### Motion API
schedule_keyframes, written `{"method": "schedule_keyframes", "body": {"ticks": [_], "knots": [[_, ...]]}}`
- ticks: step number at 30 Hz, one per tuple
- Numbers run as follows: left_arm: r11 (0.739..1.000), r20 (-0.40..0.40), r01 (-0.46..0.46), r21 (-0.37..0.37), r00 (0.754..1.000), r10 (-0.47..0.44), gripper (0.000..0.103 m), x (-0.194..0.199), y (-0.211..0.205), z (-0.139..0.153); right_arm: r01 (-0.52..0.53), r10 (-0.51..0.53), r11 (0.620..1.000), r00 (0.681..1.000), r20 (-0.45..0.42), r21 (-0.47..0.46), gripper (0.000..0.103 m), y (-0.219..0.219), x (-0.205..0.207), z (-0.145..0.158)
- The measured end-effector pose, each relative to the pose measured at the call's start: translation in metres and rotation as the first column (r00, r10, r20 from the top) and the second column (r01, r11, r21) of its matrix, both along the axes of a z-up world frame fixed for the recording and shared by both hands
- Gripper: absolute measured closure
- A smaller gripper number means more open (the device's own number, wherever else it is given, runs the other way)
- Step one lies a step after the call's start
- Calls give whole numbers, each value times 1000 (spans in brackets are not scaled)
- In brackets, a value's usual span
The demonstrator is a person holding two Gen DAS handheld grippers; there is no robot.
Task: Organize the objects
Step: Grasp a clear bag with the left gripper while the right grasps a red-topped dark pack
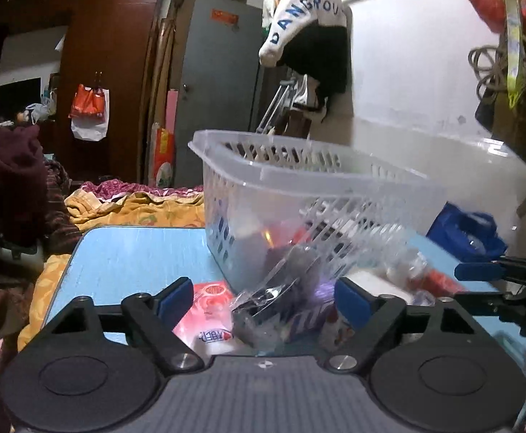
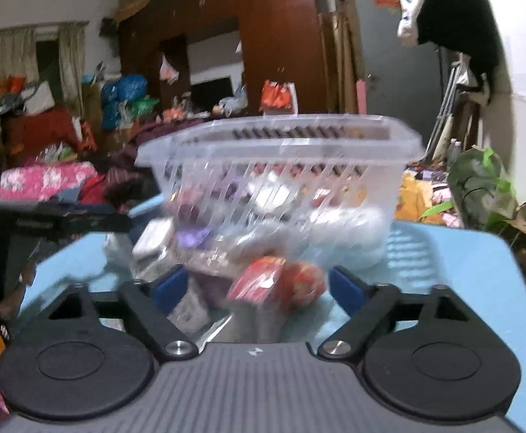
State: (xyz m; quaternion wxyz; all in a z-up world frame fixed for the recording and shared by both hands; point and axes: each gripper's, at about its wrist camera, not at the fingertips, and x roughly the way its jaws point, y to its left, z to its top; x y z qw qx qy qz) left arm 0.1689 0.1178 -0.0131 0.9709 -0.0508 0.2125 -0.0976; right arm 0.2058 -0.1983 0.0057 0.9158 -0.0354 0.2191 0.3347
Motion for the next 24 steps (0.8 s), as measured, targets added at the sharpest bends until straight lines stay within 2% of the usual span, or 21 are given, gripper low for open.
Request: {"method": "schedule_keyframes", "body": {"ticks": [1,2,5,8,10,11,12,14,18,24], "knots": [[1000,-5,-7,10,1000,7,32,2,0,-1,1,-1,1000,1000,-9,-7,27,2,-1,-3],[1000,-12,-8,16,1000,9,36,4,-2,-2,0,0,1000,1000,-16,-11,31,3,-3,-6],[999,-25,4,41,1000,-3,40,4,-7,-6,-4,4,1000,999,-39,-16,37,3,1,-12],[998,-32,6,64,999,-4,42,7,-12,-9,9,-11,1000,998,-56,-28,51,2,2,-20],[998,-30,6,57,1000,-5,45,7,-13,-9,11,-11,1000,997,-75,-2,54,-2,2,-25],[999,-30,6,50,1000,-5,45,7,-12,-9,11,-10,1000,997,-80,12,60,-4,0,-28],[999,-27,8,47,1000,-6,47,6,-13,-9,15,-13,1000,997,-76,25,67,-7,-2,-29],[999,-11,17,43,1000,-17,55,3,-16,-8,32,-29,999,997,-69,37,72,-11,-5,-30],[998,34,31,56,999,-33,61,-6,-22,-7,45,-42,997,998,-46,69,75,-16,-9,-29],[996,73,90,-21,993,-88,64,-17,-12,-6,51,-53,994,998,27,98,76,-19,-19,-26]]}}
